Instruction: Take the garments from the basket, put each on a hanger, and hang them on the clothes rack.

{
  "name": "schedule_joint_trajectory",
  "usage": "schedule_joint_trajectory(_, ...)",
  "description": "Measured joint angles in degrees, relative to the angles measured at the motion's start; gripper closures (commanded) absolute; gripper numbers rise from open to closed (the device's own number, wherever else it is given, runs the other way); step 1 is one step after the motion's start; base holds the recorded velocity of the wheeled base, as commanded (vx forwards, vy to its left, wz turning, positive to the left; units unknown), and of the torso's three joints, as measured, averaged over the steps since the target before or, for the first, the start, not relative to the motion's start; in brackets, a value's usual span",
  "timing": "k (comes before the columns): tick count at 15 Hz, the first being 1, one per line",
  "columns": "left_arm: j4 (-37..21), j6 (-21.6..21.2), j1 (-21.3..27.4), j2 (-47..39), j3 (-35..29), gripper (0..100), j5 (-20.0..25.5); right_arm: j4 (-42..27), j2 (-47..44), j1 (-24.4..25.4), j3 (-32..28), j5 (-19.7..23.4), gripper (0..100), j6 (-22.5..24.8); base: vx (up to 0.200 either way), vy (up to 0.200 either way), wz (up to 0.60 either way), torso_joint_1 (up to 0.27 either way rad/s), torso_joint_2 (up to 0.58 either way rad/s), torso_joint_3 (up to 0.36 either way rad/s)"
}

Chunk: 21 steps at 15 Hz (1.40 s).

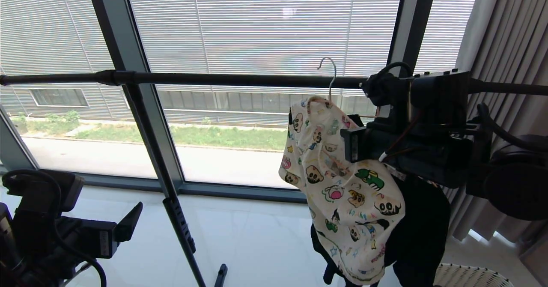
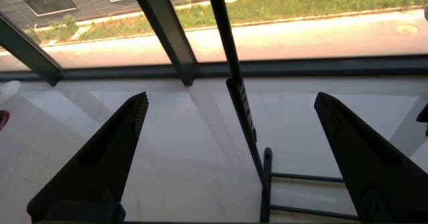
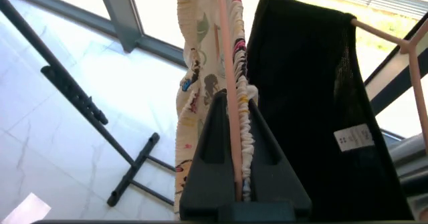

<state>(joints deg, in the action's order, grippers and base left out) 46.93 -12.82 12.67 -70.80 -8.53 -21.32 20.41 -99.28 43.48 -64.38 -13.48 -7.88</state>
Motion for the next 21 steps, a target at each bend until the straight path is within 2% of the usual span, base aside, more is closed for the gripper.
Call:
schedule_joint_trajectory(5,0.0,0.1,1.0,0.3,1.5,0,0.0,-0.2,-1.7,-1.8,-1.9,2.5,100,0.9,0.0,0.0,0.0,0.0,0.0,0.0)
schedule_joint_trajectory(10,0.0,0.0,2.6,0.4,1.7,0,-0.1,-0.2,-7.1,-3.8,-5.2,3.3,100,1.2,0.0,0.0,0.0,0.0,0.0,0.0)
schedule_joint_trajectory(16,0.0,0.1,4.4,0.3,1.8,0,-0.1,-0.3,-10.7,-3.8,-8.1,3.3,100,1.2,0.0,0.0,0.0,0.0,0.0,0.0)
schedule_joint_trajectory(17,0.0,0.1,4.6,0.3,1.9,0,-0.1,-0.4,-10.6,-3.7,-8.1,3.3,0,1.2,0.0,0.0,0.0,0.0,0.0,0.0)
schedule_joint_trajectory(21,0.0,0.1,4.5,0.4,2.5,0,-0.2,-0.6,-8.7,-3.8,-7.3,2.2,0,1.3,0.0,0.0,0.0,0.0,0.0,0.0)
